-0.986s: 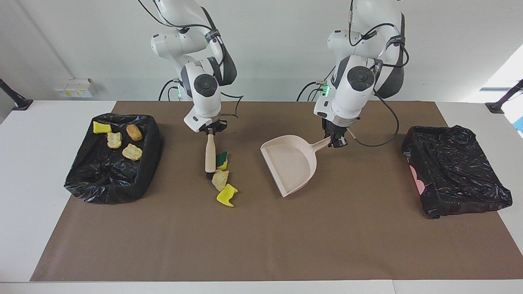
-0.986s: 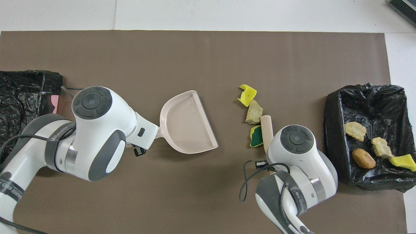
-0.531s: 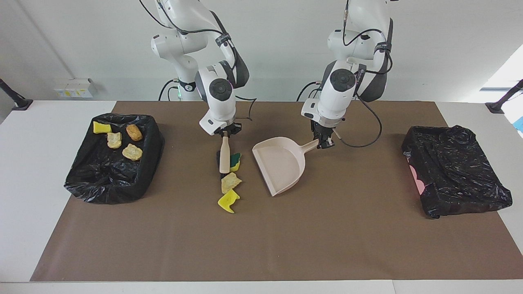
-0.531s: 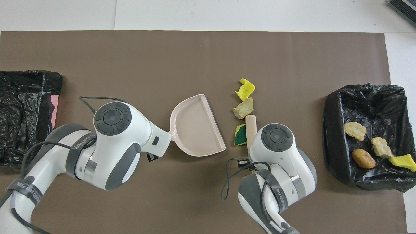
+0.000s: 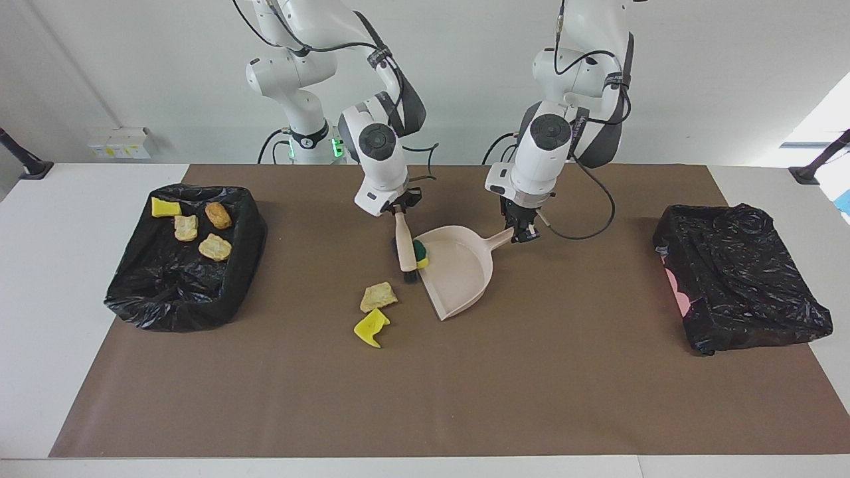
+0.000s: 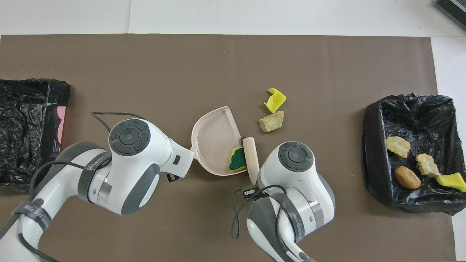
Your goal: Sweep and dump trash in bin
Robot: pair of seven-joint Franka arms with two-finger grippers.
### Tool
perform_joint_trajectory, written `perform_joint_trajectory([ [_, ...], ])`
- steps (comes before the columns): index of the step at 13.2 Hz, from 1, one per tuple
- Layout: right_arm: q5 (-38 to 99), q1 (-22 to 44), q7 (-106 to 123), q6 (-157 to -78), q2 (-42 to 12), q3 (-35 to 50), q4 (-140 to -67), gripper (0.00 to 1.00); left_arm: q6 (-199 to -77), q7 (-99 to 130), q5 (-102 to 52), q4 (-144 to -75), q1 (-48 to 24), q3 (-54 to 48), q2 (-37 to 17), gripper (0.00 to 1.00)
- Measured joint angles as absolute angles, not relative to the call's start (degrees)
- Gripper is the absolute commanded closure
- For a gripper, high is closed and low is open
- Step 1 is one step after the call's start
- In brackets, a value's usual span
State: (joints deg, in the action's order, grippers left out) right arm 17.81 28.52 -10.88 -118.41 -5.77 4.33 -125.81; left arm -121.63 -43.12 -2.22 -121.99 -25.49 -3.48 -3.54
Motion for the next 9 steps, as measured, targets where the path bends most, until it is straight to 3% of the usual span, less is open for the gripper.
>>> perform_joint_trajectory([
  [5,21.8,29.0,-9.0,-112.2,-6.5,4.4,-118.3,1.0,-121.8,-40.9,-2.2,-122.0,-25.5,-3.3,-3.5,1.0],
  [9,13.1,20.9,-7.9,-109.9,-6.9,3.9,-115.3,1.0,-122.1,-39.4,-2.2,-122.1,-25.5,-3.3,-3.5,1.0],
])
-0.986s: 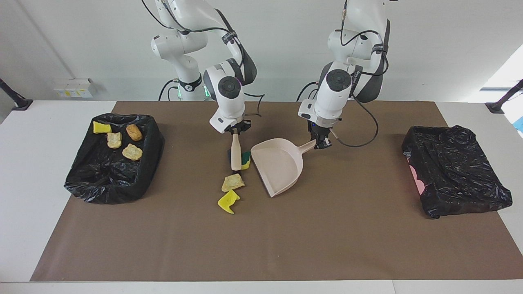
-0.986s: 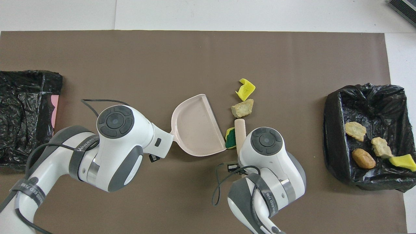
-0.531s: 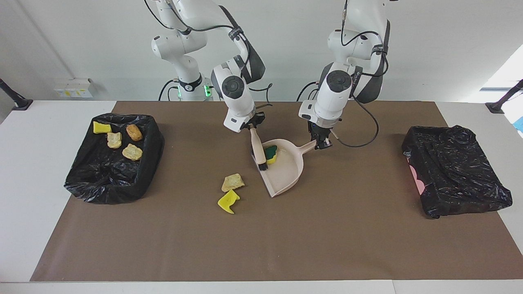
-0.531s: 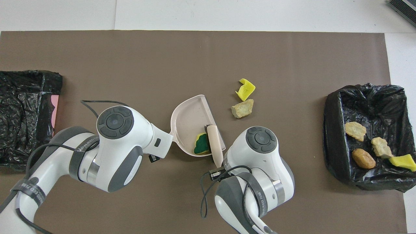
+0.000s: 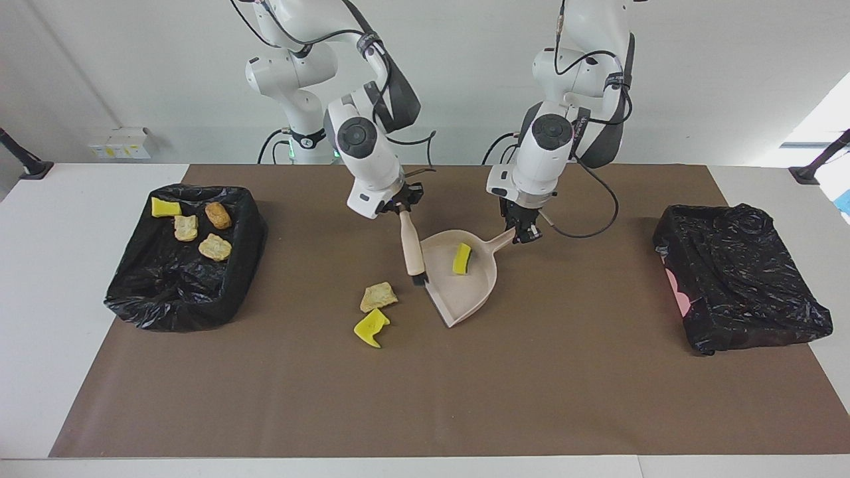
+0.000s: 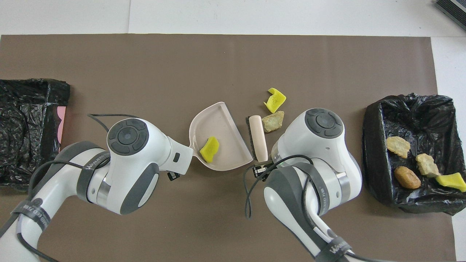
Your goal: Sweep and dump trash in bin
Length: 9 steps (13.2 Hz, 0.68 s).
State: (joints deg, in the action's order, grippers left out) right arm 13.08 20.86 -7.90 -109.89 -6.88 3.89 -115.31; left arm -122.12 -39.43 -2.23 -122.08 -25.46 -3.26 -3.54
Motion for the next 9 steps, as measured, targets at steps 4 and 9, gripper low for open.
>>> perform_joint_trajectory([
  [4,0.3,17.1,-7.4,-110.4,-9.3,3.8,-113.1,1.0,-122.3,-38.9,-2.2,-122.2,-25.5,-3.3,-3.5,1.0],
  [9,-11.4,12.9,-4.9,-110.7,-18.2,3.8,-103.2,1.0,-122.9,-36.9,-2.5,-122.3,-25.5,-3.3,-3.5,1.0],
])
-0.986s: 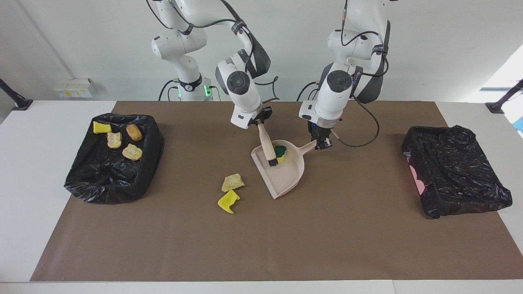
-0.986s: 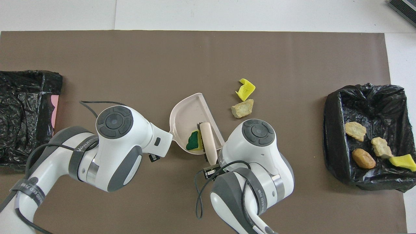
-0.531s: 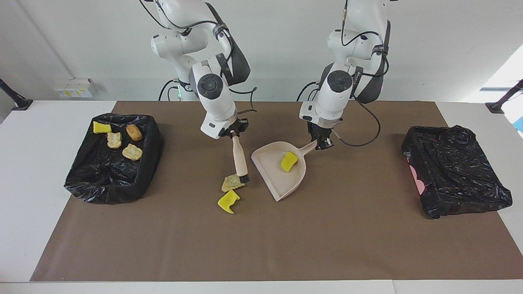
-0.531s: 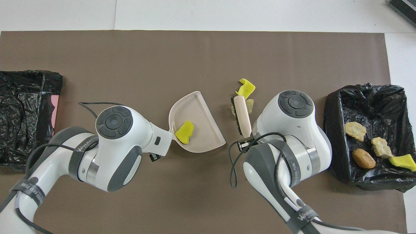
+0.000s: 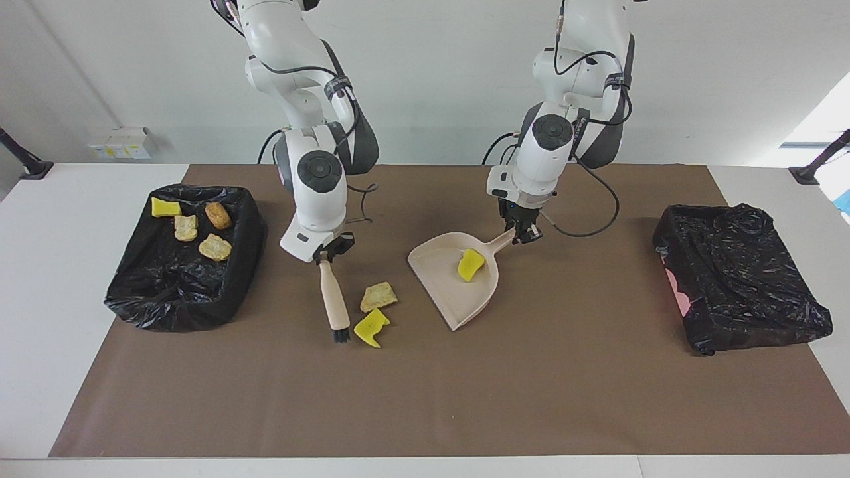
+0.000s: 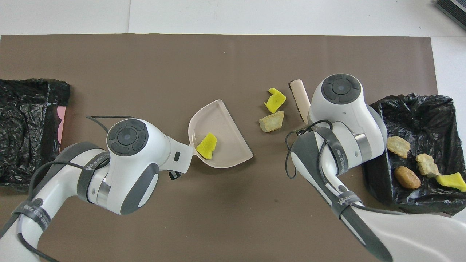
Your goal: Sweep and dump trash in bin
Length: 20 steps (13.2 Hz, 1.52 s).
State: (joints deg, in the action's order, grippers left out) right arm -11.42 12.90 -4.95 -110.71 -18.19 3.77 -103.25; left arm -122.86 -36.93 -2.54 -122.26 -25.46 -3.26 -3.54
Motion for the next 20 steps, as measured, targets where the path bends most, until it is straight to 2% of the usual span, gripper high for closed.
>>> perform_joint_trajectory([
  [3,-11.7,13.6,-4.8,-109.4,-24.0,4.3,-96.9,1.0,-123.0,-36.8,-2.5,-122.3,-25.5,-3.3,-3.5,1.0],
  [5,-11.5,15.7,-4.7,-107.3,-25.3,4.9,-96.3,1.0,-123.0,-36.7,-2.5,-122.3,-25.5,-3.3,-3.5,1.0],
  [9,-3.4,18.6,-4.7,-99.9,-24.7,7.0,-96.2,1.0,-123.0,-36.6,-2.6,-122.3,-25.5,-3.3,-3.5,1.0],
  [14,12.0,20.4,-4.7,-99.2,-24.0,7.3,-96.9,1.0,-123.0,-36.5,-2.6,-122.3,-25.5,-3.3,-3.5,1.0],
  [17,13.4,21.4,-4.7,-98.5,-23.6,7.6,-96.9,1.0,-123.0,-36.5,-2.6,-122.4,-25.4,-3.2,-3.5,1.0],
  [20,13.4,18.6,-6.2,-92.5,-21.0,7.2,-96.8,1.0,-123.4,-36.5,-2.6,-122.2,-25.4,-3.2,-3.5,1.0],
])
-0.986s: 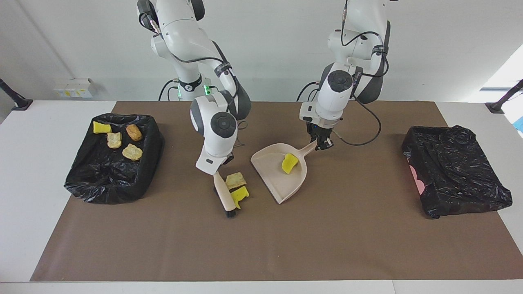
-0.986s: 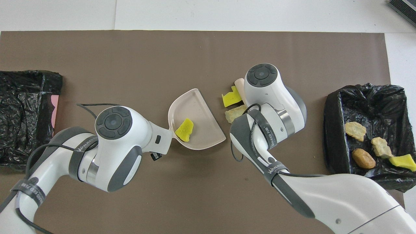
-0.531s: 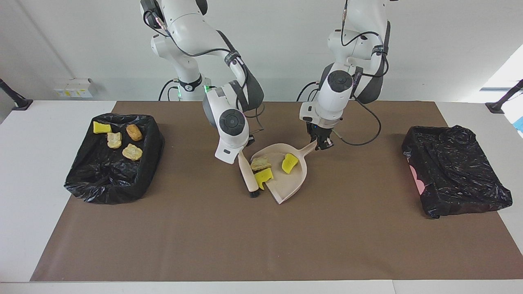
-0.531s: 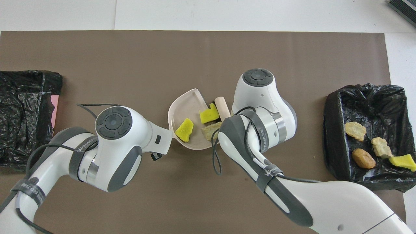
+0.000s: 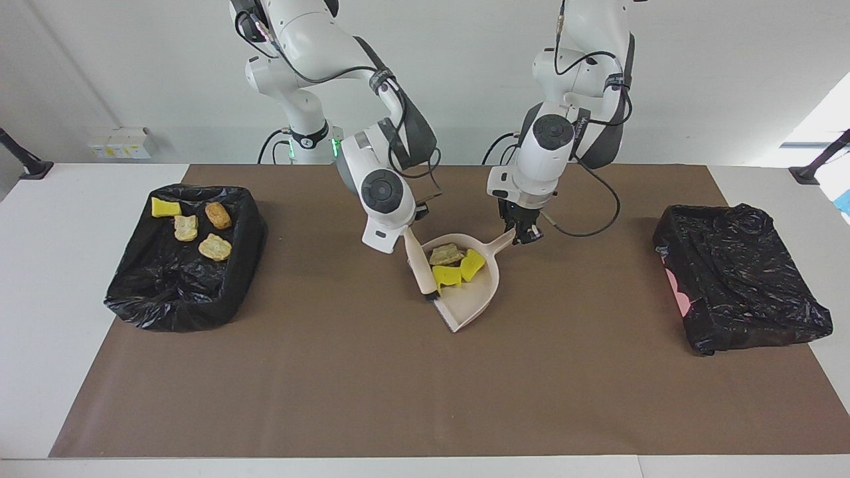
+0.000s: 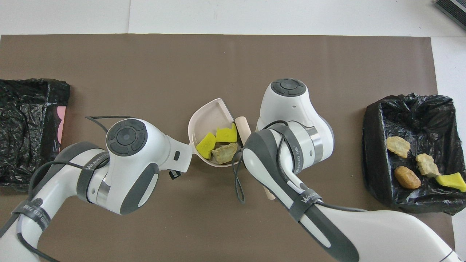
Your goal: Sweep and dump trash in bin
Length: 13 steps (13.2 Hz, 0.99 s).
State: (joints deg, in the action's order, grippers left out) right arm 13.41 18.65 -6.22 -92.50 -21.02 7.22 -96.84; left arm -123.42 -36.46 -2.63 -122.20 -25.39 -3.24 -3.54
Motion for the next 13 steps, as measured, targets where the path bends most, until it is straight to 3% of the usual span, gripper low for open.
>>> perform_joint_trajectory([
  [6,9.9,11.1,-6.7,-84.0,-12.5,6.9,-96.8,1.0,-123.6,-35.7,-4.5,-122.1,-25.0,-3.1,-3.5,1.0],
  [13,5.6,13.9,-10.6,-80.5,-3.6,7.9,-97.0,1.0,-119.4,-28.9,-5.8,-120.1,-18.3,-2.5,2.6,1.0],
])
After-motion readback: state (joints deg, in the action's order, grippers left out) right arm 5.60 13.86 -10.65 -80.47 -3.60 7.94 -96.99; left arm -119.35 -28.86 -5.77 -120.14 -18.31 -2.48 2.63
